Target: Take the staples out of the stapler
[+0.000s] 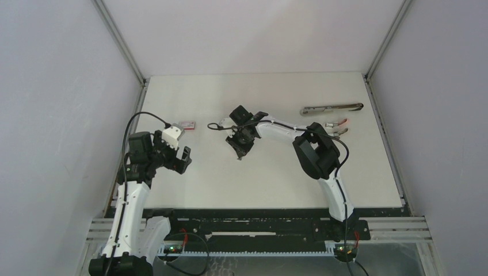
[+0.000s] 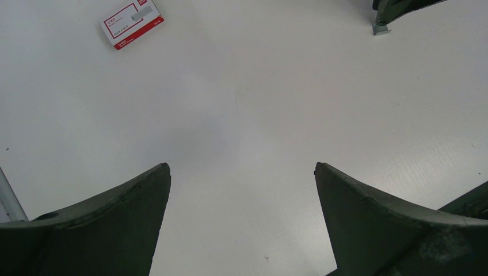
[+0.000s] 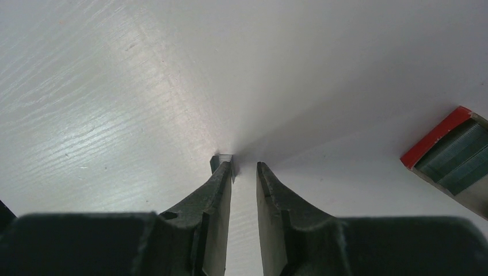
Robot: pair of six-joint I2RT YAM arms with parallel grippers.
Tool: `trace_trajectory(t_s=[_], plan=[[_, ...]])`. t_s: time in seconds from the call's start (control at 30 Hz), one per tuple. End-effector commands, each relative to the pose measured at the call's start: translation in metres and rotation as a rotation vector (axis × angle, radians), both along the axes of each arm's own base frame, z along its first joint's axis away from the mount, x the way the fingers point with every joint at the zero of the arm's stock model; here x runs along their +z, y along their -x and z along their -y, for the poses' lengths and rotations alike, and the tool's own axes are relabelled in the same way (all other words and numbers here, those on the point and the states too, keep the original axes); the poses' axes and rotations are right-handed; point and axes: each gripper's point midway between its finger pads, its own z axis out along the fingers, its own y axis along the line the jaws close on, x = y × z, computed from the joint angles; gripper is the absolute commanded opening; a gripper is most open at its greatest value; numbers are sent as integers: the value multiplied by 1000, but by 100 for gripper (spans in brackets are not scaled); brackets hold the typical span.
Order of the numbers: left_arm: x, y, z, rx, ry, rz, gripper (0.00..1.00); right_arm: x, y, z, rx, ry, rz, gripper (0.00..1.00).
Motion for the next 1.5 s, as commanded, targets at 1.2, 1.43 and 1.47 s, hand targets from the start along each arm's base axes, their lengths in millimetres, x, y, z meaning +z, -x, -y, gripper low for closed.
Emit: trace_trajectory(t_s=[1.2, 1.43, 1.47], plan=[[-3, -2, -1, 0, 6, 14, 100, 23, 1, -17, 15, -49, 0, 14], [-3, -2, -1, -1, 5, 13, 100, 20, 5, -16, 20, -46, -20, 15], [-3, -2, -1, 0, 5, 12, 100, 20, 5, -16, 20, -47, -20, 16]])
